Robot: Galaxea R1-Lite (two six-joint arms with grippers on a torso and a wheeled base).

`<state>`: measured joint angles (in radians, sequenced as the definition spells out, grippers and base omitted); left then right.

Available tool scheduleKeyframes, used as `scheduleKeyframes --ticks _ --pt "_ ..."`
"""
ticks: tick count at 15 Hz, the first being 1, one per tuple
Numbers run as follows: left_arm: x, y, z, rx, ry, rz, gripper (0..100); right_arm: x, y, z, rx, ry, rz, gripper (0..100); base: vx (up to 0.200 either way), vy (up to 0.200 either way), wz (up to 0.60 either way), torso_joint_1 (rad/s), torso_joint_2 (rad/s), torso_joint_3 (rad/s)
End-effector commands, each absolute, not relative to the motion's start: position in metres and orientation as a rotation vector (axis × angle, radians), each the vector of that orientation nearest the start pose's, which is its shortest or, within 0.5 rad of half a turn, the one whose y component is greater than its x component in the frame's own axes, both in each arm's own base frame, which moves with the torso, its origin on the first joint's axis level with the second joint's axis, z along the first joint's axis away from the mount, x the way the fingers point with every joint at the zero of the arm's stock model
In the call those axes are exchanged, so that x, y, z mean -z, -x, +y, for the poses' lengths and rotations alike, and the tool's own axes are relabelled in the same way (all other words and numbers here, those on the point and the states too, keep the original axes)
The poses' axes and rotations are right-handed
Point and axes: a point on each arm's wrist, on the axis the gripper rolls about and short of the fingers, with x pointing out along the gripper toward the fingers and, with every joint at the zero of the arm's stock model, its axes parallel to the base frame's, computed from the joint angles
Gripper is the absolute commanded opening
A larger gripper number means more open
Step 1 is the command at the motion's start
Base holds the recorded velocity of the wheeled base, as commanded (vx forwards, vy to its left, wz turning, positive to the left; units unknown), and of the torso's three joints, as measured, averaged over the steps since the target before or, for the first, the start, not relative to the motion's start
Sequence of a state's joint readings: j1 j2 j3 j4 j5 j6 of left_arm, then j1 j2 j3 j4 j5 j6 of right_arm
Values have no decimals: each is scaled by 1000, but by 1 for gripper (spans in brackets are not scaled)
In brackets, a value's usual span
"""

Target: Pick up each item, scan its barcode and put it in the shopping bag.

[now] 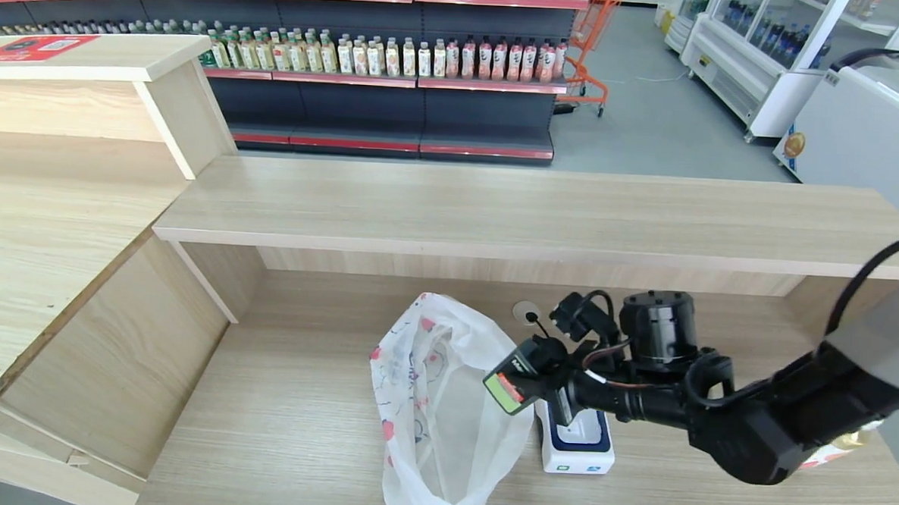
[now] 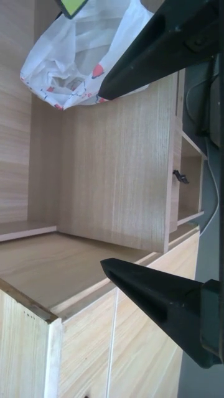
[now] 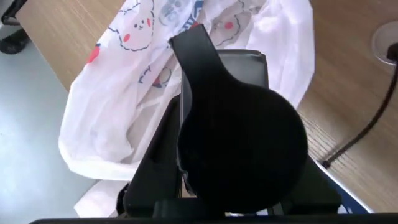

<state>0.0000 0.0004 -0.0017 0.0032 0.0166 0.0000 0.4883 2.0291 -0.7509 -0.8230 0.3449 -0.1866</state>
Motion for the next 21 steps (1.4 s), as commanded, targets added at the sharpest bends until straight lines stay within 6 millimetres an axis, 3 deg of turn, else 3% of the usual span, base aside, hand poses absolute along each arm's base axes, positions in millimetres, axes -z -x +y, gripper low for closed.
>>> scheduleKeyframes --ticks 1,7,13,17,18,21 --pt "-76 23 0 -17 0 2 100 -30 -313 193 -911 247 439 0 0 0 0 0 0 0" --pt "-76 23 0 -17 0 2 100 -8 -347 242 -976 347 315 0 0 0 0 0 0 0" --pt "-76 23 0 -17 0 2 100 20 -366 255 -964 508 245 0 0 0 0 0 0 0" --pt "-76 23 0 -17 -2 2 100 22 -368 257 -941 516 238 0 0 0 0 0 0 0" --pt "-76 23 0 -17 0 2 100 20 -369 258 -941 511 236 100 0 0 0 0 0 0" --pt "-76 23 0 -17 0 2 100 -10 -369 257 -911 371 230 100 0 0 0 0 0 0"
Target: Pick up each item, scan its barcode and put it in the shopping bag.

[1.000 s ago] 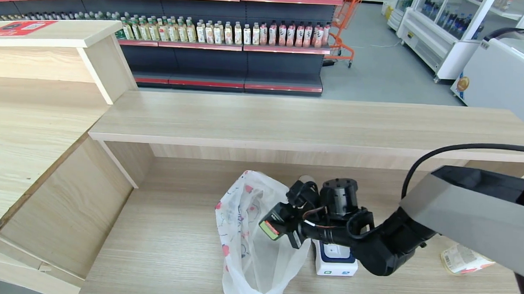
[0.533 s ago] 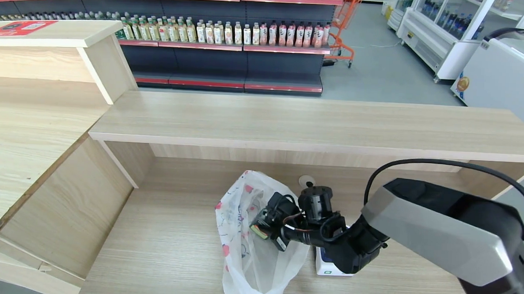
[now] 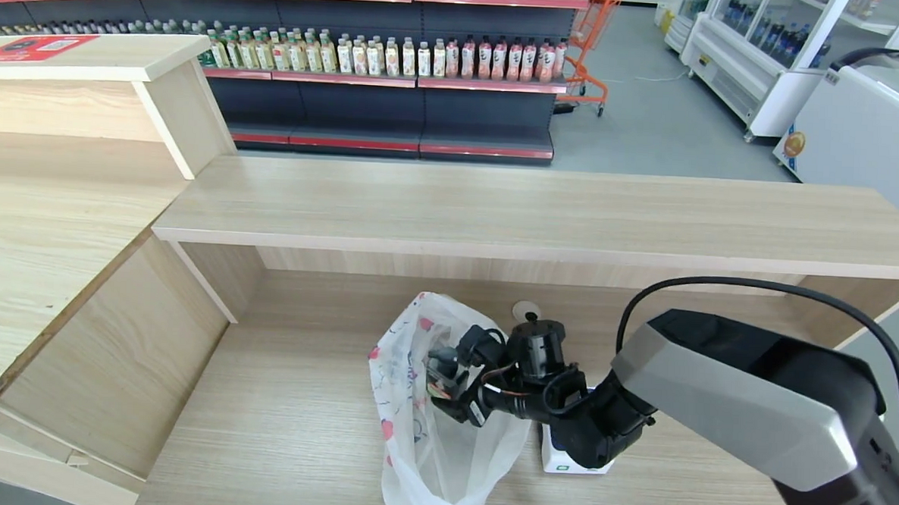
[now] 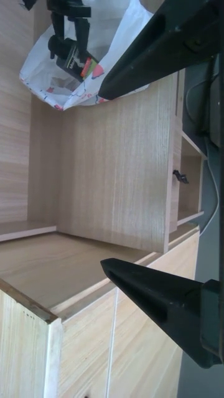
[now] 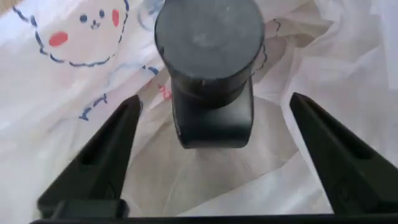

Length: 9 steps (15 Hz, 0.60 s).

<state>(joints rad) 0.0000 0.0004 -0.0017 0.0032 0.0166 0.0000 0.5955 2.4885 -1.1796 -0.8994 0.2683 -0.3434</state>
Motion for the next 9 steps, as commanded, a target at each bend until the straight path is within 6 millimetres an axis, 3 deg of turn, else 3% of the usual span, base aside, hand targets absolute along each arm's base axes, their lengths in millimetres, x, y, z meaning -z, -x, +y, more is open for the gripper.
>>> scheduleKeyframes --ticks 1,2,3,4,8,9 --pt "-76 23 0 -17 0 2 100 -44 -370 256 -877 202 224 100 0 0 0 0 0 0" --pt "-76 23 0 -17 0 2 100 -64 -371 254 -856 120 205 100 0 0 0 0 0 0" --pt "-76 23 0 -17 0 2 100 -99 -363 241 -807 8 192 100 0 0 0 0 0 0" --pt "-76 23 0 -17 0 2 100 -110 -358 230 -782 -15 196 100 0 0 0 0 0 0" --pt "-76 23 0 -17 0 2 100 -166 -279 123 -606 -16 324 100 0 0 0 0 0 0" --pt "-76 23 0 -17 0 2 100 -177 -253 85 -473 36 372 100 0 0 0 0 0 0"
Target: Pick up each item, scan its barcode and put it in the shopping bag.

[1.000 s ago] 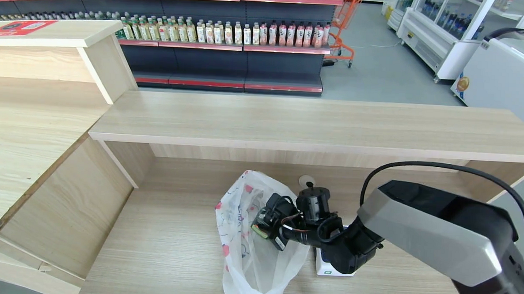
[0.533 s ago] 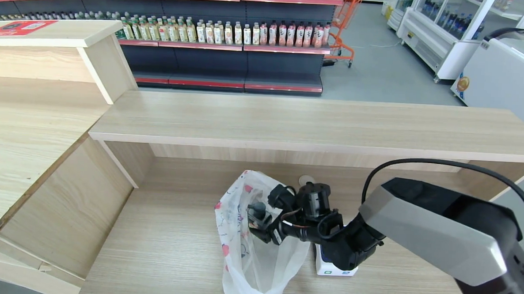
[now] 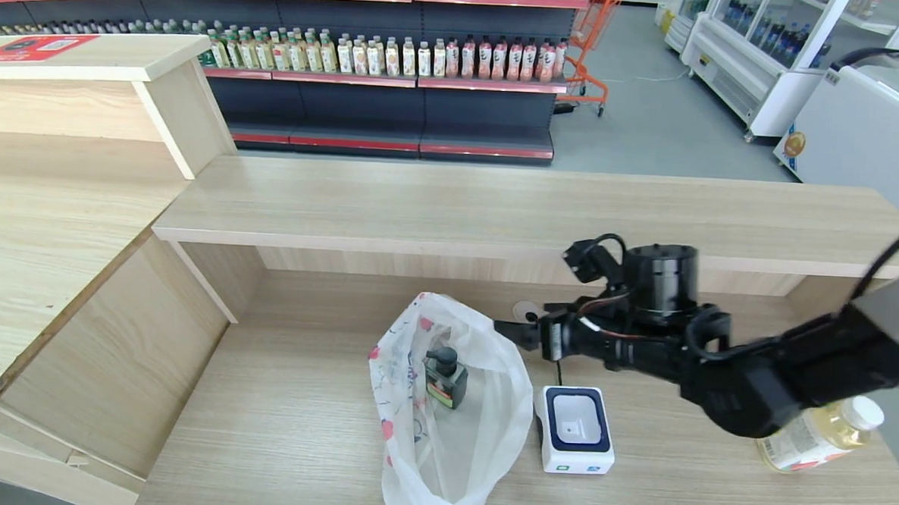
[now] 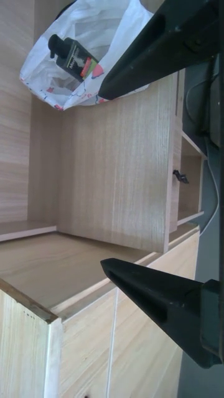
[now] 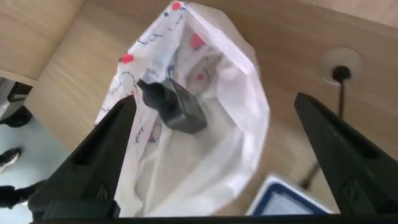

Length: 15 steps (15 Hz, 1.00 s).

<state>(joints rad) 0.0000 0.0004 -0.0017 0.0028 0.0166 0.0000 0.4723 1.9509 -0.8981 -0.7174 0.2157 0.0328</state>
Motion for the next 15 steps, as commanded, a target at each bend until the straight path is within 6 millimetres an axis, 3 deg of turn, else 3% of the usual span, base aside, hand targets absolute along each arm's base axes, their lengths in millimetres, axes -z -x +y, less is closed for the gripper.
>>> scheduleKeyframes --ticks 1,3,4,6,8,13,15 --pt "-76 23 0 -17 0 2 100 -179 -237 67 -379 65 398 100 0 0 0 0 0 0" --pt "-76 23 0 -17 0 2 100 -177 -185 27 -217 58 438 100 0 0 0 0 0 0" --pt "-76 23 0 -17 0 2 100 -172 -164 18 -188 46 457 100 0 0 0 0 0 0" --pt "-76 23 0 -17 0 2 100 -159 -120 10 -172 24 490 100 0 0 0 0 0 0" --pt "-76 23 0 -17 0 2 100 -151 -93 8 -165 -5 519 100 0 0 0 0 0 0" --pt "-76 23 0 -17 0 2 100 -150 -79 7 -162 -9 523 100 0 0 0 0 0 0" --pt "-76 23 0 -17 3 2 100 -151 -79 7 -162 -9 523 100 -200 0 0 2 2 2"
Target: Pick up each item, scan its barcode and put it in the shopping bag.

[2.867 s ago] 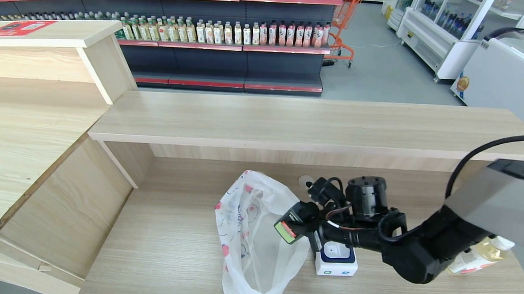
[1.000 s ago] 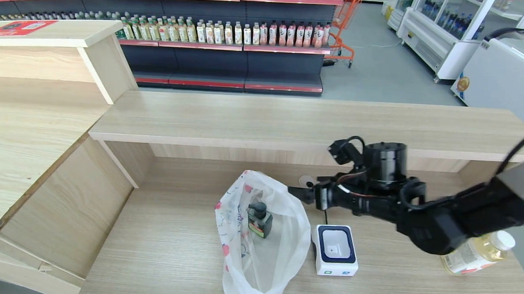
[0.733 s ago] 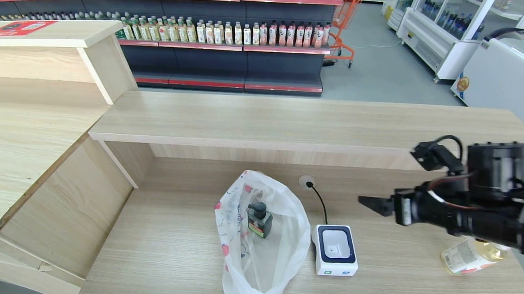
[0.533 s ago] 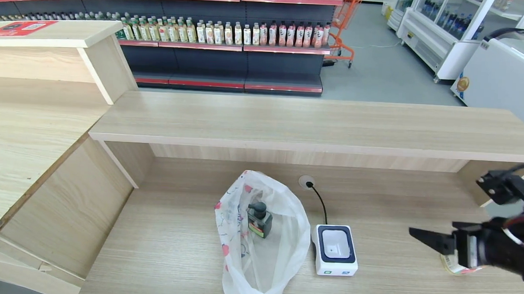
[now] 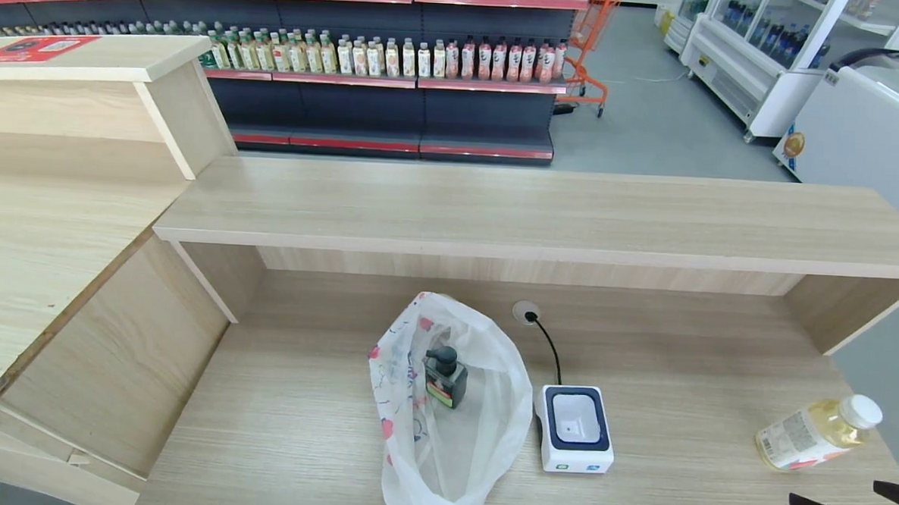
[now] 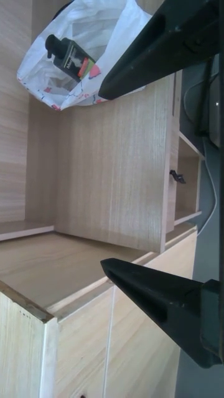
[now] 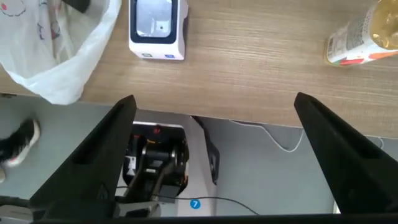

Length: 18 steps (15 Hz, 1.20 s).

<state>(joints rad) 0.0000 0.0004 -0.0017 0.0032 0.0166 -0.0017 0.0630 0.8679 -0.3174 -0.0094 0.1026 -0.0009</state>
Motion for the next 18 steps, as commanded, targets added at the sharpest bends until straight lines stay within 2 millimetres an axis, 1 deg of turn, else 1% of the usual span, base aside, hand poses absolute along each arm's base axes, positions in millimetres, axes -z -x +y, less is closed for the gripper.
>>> scheduleKeyframes --ticks 1,4,7,14,18 --pt "-76 23 0 -17 0 2 100 -150 -79 7 -161 -9 527 100 -200 0 0 7 12 -2" --pt "-76 23 0 -17 0 2 100 -150 -80 7 -161 -9 534 100 -200 0 0 2 4 1" --pt "-76 23 0 -17 0 2 100 -150 -80 7 -161 -9 531 100 0 0 0 0 0 0" --pt "-76 23 0 -17 -5 2 100 -149 -80 3 -102 -23 543 100 0 -200 0 6 2 0" --pt "-76 23 0 -17 -5 2 100 -144 -73 2 -93 -24 607 100 0 -200 0 2 5 5"
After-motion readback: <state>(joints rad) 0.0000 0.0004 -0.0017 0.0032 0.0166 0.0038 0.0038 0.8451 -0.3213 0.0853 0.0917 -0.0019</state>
